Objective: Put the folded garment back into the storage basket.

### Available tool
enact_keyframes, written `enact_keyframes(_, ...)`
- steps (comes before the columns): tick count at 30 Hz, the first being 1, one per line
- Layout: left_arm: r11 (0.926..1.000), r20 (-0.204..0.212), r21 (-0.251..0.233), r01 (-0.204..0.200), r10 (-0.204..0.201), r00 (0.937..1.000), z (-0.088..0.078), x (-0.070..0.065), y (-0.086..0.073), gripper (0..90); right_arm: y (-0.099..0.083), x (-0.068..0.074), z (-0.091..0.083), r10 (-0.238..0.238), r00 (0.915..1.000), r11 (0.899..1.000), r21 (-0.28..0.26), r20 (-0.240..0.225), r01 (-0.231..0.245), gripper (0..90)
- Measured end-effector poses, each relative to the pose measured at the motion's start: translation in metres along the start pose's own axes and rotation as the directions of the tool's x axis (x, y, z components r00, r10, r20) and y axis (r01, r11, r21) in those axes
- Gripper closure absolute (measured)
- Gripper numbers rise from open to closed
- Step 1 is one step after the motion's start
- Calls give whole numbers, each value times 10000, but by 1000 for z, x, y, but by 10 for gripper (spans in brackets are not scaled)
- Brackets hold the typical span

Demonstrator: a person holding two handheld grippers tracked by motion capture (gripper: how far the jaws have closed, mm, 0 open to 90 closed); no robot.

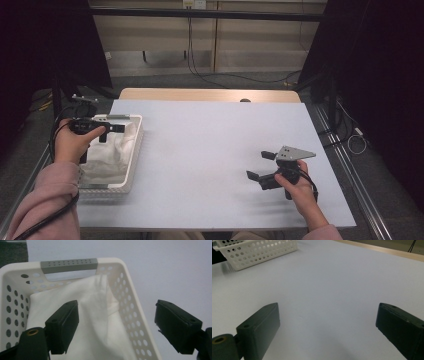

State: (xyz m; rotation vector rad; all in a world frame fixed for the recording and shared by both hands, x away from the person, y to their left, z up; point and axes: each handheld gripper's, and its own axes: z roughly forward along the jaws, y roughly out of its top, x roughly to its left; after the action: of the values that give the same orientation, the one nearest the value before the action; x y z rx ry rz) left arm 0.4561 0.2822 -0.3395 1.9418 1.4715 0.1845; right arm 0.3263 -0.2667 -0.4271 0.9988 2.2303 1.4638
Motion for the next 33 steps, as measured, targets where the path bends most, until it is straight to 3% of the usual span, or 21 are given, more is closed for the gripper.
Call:
enact_keyframes(1, 10000, 5, 4, -29, 29, 10000, 0, -1, 0, 198, 0, 0, 0, 30, 10000, 10000, -1, 4, -30, 51)
enact_keyframes(2, 9957, 98, 610, -696, 691, 9976, -4, 3, 0, 197, 0, 0, 0, 14, 10000, 10000, -16, -6, -14, 51)
enact_keyframes(3, 9993, 83, 102, -351, 350, 9994, -1, 0, -1, 196, 0, 0, 1, -18, 10000, 10000, 3, -12, 18, 52)
enact_keyframes(6, 10000, 292, 22, -72, 72, 9995, 0, -6, -4, 193, 0, 1, 2, -11, 10000, 10000, 63, -32, 11, 52)
enact_keyframes(10, 9997, 462, -11, -243, 243, 9986, 0, -10, -6, 189, 1, 0, 2, -22, 10000, 10000, 22, -29, 22, 51)
enact_keyframes(11, 9960, 529, 407, -799, 777, 9956, -2, -9, -6, 188, 1, 1, 2, -20, 10000, 10000, 36, -35, 20, 51)
enact_keyframes(12, 9995, 607, 51, -298, 295, 9977, 1, -15, -7, 185, 1, 1, 2, -9, 10000, 10000, 60, -44, 9, 51)
enact_keyframes(16, 9986, 771, -107, -525, 532, 9956, 2, -23, -8, 184, 1, 1, 2, -34, 10000, 10000, 39, -36, 34, 51)
enact_keyframes(24, 9961, 1346, 103, -881, 860, 9872, 5, -39, -12, 179, 1, 1, 2, -39, 10000, 10000, 53, -60, 40, 51)
enact_keyframes(33, 9912, 1661, -36, -1320, 1308, 9774, 10, -53, -16, 177, 1, 1, 2, -87, 10000, 9999, 62, -46, 87, 51)
